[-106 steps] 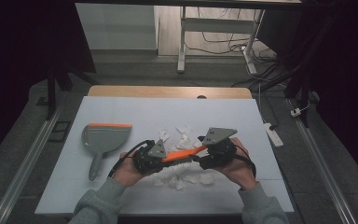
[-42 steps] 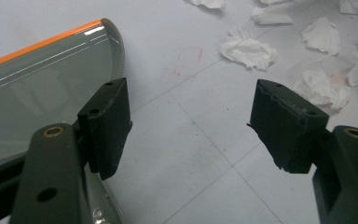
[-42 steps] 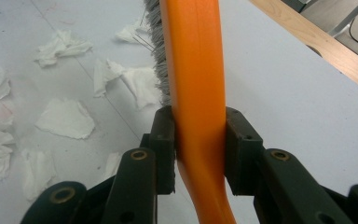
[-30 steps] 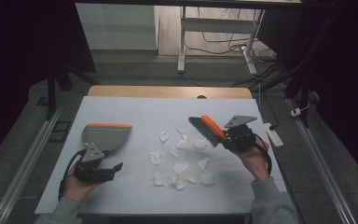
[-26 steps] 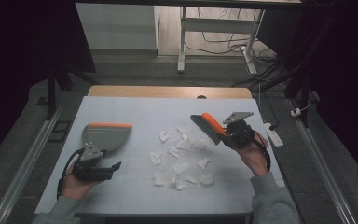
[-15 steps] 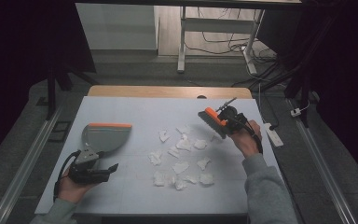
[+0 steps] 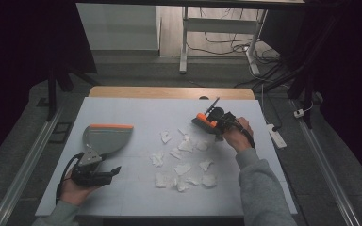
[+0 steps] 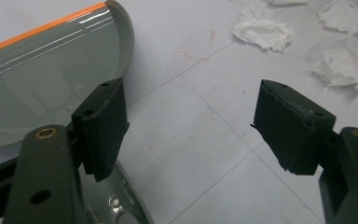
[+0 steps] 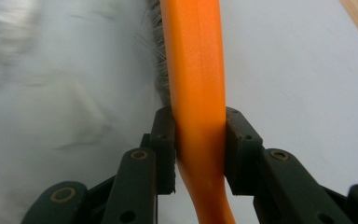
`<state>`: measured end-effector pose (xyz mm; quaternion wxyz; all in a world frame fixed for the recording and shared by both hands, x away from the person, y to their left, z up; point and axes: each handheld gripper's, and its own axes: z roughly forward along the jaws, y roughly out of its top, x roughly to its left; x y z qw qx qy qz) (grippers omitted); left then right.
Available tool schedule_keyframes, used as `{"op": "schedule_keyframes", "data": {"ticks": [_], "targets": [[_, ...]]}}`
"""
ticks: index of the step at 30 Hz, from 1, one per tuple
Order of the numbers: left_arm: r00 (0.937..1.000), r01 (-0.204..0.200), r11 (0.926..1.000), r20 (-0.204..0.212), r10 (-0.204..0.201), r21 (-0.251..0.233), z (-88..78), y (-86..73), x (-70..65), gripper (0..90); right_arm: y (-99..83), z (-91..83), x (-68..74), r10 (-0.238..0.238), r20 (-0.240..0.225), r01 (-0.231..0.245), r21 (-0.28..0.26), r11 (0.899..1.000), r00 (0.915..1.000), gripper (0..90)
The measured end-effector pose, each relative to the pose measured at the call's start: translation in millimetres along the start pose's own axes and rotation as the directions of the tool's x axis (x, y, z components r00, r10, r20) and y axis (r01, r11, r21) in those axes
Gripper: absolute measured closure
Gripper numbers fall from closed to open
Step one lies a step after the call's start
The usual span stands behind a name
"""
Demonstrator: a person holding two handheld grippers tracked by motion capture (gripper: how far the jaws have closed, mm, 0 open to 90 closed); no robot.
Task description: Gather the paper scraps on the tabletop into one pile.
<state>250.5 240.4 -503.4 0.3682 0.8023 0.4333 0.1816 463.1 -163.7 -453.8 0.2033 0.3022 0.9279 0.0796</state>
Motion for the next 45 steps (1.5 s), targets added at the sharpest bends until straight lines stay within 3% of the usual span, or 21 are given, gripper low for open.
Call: {"op": "schedule_keyframes", "data": {"ticks": [5,7,10,11,15,19,22,26,31,33,38,43,45], "targets": [[0.9999,0.016,0.9999,0.006,-0.016,-0.001,-1.2,-3.5,2.4,26.8,3.2,-6.4,23.1,-0.080,-0.020,0.080,-0.015,0.997,0.9966,68.5],[0.9998,0.018,0.9998,0.002,-0.018,0.007,-1.5,-6.7,2.2,26.8,2.5,-11.3,27.7,-0.084,-0.072,0.082,-0.037,0.996,0.9938,68.6],[0.9997,0.021,0.9998,-0.013,-0.021,0.006,-4.8,-9.4,2.4,26.8,1.5,-18.9,33.5,-0.100,-0.166,0.090,-0.070,0.994,0.9810,68.6],[0.9996,0.024,0.9997,-0.014,-0.024,0.001,-6.0,-9.8,2.7,26.8,1.1,-21.1,34.0,-0.110,-0.169,0.098,-0.081,0.992,0.9794,68.6],[0.9994,0.027,0.9995,-0.020,-0.027,-0.014,-8.2,-10.0,1.5,27.1,0.7,-28.4,21.5,-0.050,-0.152,0.029,-0.140,0.990,0.9870,68.6],[0.9997,0.016,0.9998,-0.019,-0.016,-0.012,-4.4,-5.5,1.1,27.1,7.8,-26.9,3.1,0.004,-0.111,-0.020,-0.150,0.988,0.9939,68.5],[0.9998,0.008,0.9999,-0.017,-0.009,-0.009,0.1,-2.1,0.7,27.0,16.8,-20.1,-5.9,0.018,-0.071,-0.028,-0.145,0.989,0.9973,68.6],[1.0000,-0.001,1.0000,-0.010,0.001,-0.006,3.7,0.0,-0.2,27.0,31.2,-2.9,-9.1,-0.017,-0.017,0.015,-0.110,0.994,0.9997,68.6],[1.0000,-0.007,1.0000,-0.003,0.007,-0.006,4.9,0.2,0.2,27.0,46.0,14.6,-2.7,-0.084,0.013,0.084,-0.047,0.995,0.9964,68.6],[1.0000,-0.005,1.0000,-0.005,0.005,-0.005,4.6,-0.9,1.3,27.0,49.9,16.0,3.6,-0.115,-0.001,0.115,-0.047,0.992,0.9933,68.6],[0.9999,0.004,1.0000,-0.010,-0.004,-0.008,2.6,-2.7,3.5,27.0,51.9,12.5,23.0,-0.221,0.015,0.222,-0.030,0.975,0.9751,68.6],[0.9999,0.005,1.0000,-0.015,-0.005,-0.008,1.4,-2.7,2.1,27.0,43.3,2.7,35.7,-0.251,-0.038,0.248,-0.058,0.967,0.9674,68.7],[0.9999,0.001,1.0000,-0.016,-0.002,-0.007,1.4,-2.5,1.5,27.0,38.7,-1.6,40.5,-0.273,-0.057,0.269,-0.072,0.960,0.9602,68.7]]}}
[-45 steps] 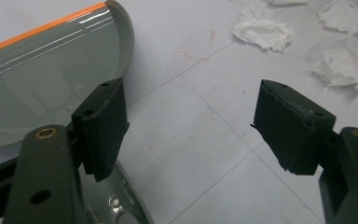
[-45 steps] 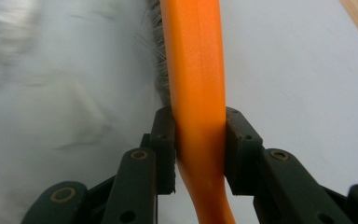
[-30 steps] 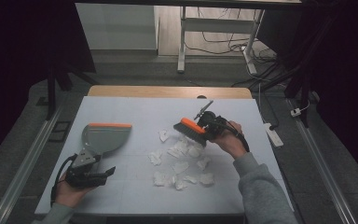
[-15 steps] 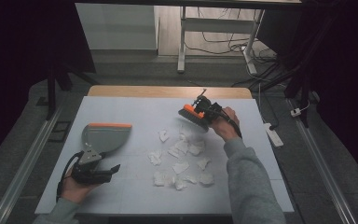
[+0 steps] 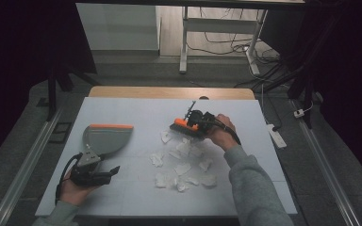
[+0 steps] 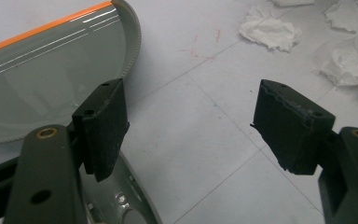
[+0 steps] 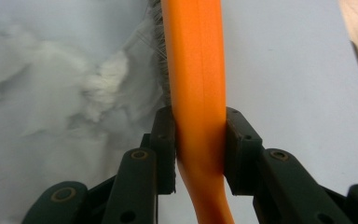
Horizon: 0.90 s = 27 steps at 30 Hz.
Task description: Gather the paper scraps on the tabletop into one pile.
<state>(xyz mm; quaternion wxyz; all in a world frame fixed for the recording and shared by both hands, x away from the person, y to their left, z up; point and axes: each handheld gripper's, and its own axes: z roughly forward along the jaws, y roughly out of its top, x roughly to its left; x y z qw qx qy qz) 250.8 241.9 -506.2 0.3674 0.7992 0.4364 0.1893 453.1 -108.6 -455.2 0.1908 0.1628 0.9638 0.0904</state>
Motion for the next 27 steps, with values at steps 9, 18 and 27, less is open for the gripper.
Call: {"op": "schedule_keyframes", "data": {"ticks": [9,18,27], "targets": [[1.0000,0.007,1.0000,-0.004,-0.007,0.003,-0.3,-1.0,1.6,27.1,-11.4,-23.9,19.8,-0.025,-0.105,0.014,-0.104,0.994,0.9941,68.6],[1.0000,0.006,1.0000,-0.001,-0.006,0.004,2.0,0.1,2.2,27.2,17.7,-16.1,-6.7,0.034,-0.011,-0.035,-0.129,0.991,0.9994,68.6],[0.9999,0.014,0.9999,0.001,-0.014,-0.004,0.5,-2.8,6.7,27.3,55.5,25.0,-16.3,-0.023,0.047,0.025,-0.045,0.999,0.9986,68.7]]}}
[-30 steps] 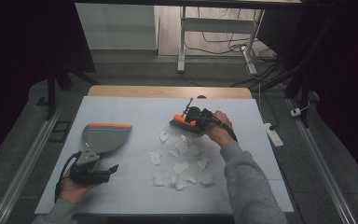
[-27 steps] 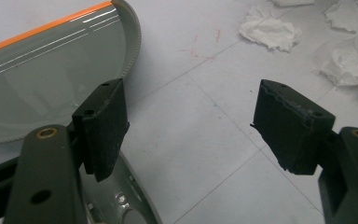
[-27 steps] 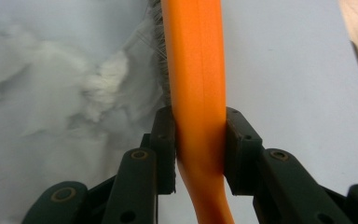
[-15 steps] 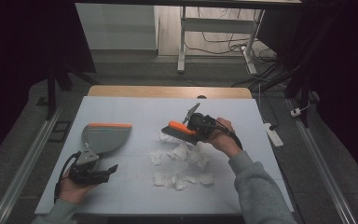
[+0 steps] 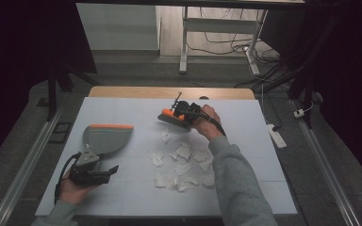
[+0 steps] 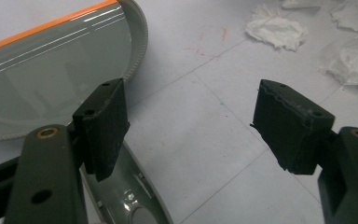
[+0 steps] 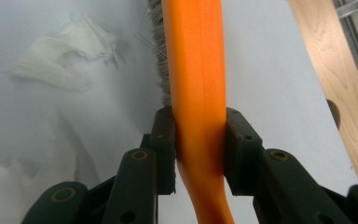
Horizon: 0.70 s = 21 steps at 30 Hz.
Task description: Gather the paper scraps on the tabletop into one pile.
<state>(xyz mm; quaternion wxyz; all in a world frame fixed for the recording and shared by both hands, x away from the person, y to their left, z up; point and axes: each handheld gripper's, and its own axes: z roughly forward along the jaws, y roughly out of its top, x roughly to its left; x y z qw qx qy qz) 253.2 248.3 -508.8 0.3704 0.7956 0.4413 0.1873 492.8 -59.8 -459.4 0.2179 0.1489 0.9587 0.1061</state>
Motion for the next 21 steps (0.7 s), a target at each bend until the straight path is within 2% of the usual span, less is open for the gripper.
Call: {"op": "schedule_keyframes", "data": {"ticks": [1,6,8,11,16,17,18,21], "targets": [[1.0000,0.001,1.0000,0.002,-0.001,-0.001,-0.1,-0.3,0.2,27.3,1.8,0.7,1.7,0.006,-0.010,-0.006,-0.004,1.000,0.9999,68.6],[1.0000,-0.002,1.0000,0.002,0.002,-0.004,-0.8,0.0,-0.4,27.3,4.7,-3.3,22.3,-0.093,0.012,0.093,0.022,0.995,0.9956,68.7],[1.0000,-0.005,1.0000,0.000,0.005,-0.002,-1.0,0.3,-1.2,27.3,1.9,-7.9,28.4,-0.102,-0.008,0.102,0.012,0.995,0.9948,68.8],[1.0000,-0.007,1.0000,-0.002,0.007,-0.001,-1.7,0.4,-2.3,27.3,-4.7,-13.5,39.1,-0.156,-0.016,0.156,0.003,0.988,0.9876,70.1],[1.0000,0.000,1.0000,-0.007,0.000,-0.001,-1.9,0.7,-1.9,27.7,-20.2,-26.0,56.4,-0.191,-0.019,0.191,-0.018,0.982,0.9814,70.2],[1.0000,0.001,1.0000,-0.005,-0.001,0.001,-1.5,0.7,-1.9,27.7,-21.9,-29.3,57.7,-0.195,-0.026,0.195,-0.006,0.981,0.9805,70.2],[1.0000,-0.002,1.0000,-0.004,0.002,0.003,-1.3,0.7,-2.2,27.7,-24.2,-30.7,58.9,-0.194,-0.034,0.193,-0.025,0.981,0.9804,70.2],[1.0000,-0.007,1.0000,-0.005,0.007,0.002,-2.1,1.0,-3.5,27.7,-27.7,-38.9,62.4,-0.223,-0.072,0.221,-0.027,0.975,0.9723,70.1]]}}
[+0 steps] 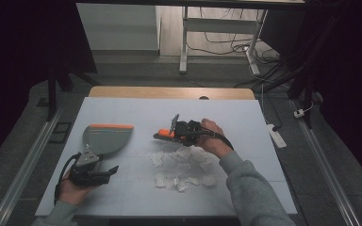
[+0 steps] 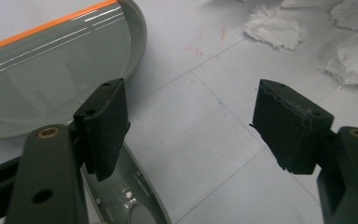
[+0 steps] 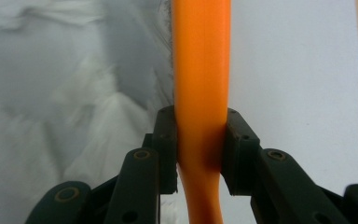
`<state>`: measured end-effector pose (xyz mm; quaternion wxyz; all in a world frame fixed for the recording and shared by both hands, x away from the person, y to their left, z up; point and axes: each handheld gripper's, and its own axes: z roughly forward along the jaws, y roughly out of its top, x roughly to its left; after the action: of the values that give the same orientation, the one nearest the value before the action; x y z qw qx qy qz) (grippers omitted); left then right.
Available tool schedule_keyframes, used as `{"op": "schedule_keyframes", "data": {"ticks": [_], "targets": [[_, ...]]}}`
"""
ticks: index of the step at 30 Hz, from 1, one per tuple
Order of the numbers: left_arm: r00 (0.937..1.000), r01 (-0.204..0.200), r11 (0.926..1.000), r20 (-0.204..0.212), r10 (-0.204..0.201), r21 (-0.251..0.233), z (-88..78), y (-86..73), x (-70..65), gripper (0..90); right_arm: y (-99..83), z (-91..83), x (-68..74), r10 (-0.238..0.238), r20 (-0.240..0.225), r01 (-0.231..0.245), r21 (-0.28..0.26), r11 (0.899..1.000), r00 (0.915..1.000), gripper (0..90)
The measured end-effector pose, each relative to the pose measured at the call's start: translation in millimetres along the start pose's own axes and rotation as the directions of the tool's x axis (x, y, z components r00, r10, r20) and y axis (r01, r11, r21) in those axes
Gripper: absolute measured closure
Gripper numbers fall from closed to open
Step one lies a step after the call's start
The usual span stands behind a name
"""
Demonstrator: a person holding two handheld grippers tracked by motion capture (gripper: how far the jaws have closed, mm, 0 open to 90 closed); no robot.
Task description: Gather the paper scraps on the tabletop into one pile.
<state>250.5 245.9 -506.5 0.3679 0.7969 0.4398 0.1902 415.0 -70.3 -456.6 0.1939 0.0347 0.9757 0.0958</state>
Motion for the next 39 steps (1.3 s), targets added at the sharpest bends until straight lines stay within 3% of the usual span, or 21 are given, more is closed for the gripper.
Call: {"op": "schedule_keyframes", "data": {"ticks": [1,3,6,12,18,21,22,28,30,35,36,39], "targets": [[1.0000,0.000,1.0000,0.001,0.000,-0.001,-0.1,0.2,0.2,27.7,-0.7,-2.2,0.5,0.003,-0.029,-0.003,-0.008,1.000,0.9996,70.1],[1.0000,0.002,1.0000,0.000,-0.002,0.000,0.7,0.5,0.5,27.8,-0.8,-6.0,-0.9,0.002,-0.007,-0.003,-0.019,1.000,1.0000,70.1],[1.0000,-0.001,1.0000,0.001,0.001,0.003,1.3,0.3,0.5,27.8,0.4,-7.9,-11.3,0.059,0.014,-0.058,-0.056,0.997,0.9982,70.1],[1.0000,0.004,1.0000,0.002,-0.004,0.000,1.0,-0.3,2.1,27.8,16.5,7.8,-31.8,0.075,0.069,-0.075,-0.012,0.997,0.9948,70.1],[1.0000,0.007,1.0000,0.004,-0.007,-0.002,1.0,-0.6,2.9,27.9,25.7,24.3,-43.7,0.084,0.131,-0.091,0.045,0.995,0.9877,70.0],[1.0000,0.002,1.0000,0.006,-0.002,-0.001,0.9,-0.2,2.3,27.9,26.7,33.1,-47.2,0.090,0.131,-0.100,0.074,0.992,0.9873,70.1],[1.0000,-0.001,1.0000,0.006,0.001,-0.001,1.0,-0.2,2.1,27.7,27.9,33.8,-48.5,0.102,0.115,-0.108,0.049,0.993,0.9882,70.1],[1.0000,0.003,1.0000,0.007,-0.003,0.000,0.9,-0.8,3.0,27.8,36.0,29.8,-27.8,0.005,0.081,-0.013,0.103,0.995,0.9967,70.4],[0.9999,0.007,1.0000,0.007,-0.007,-0.001,1.2,-1.1,3.2,27.8,32.8,22.1,-20.6,-0.029,0.024,0.027,0.082,0.996,0.9993,70.4],[1.0000,0.000,1.0000,0.006,0.000,0.003,1.1,-0.1,1.8,27.8,16.4,-1.6,0.6,-0.101,-0.044,0.104,0.071,0.992,0.9939,70.3],[1.0000,-0.001,1.0000,0.006,0.001,0.002,1.1,0.1,1.6,27.8,11.3,-7.5,2.1,-0.082,-0.063,0.084,0.029,0.996,0.9946,70.3],[1.0000,0.000,1.0000,0.004,0.000,0.003,1.3,0.6,1.7,27.8,-0.4,-31.7,0.1,-0.037,-0.040,0.036,-0.047,0.998,0.9985,70.2]]}}
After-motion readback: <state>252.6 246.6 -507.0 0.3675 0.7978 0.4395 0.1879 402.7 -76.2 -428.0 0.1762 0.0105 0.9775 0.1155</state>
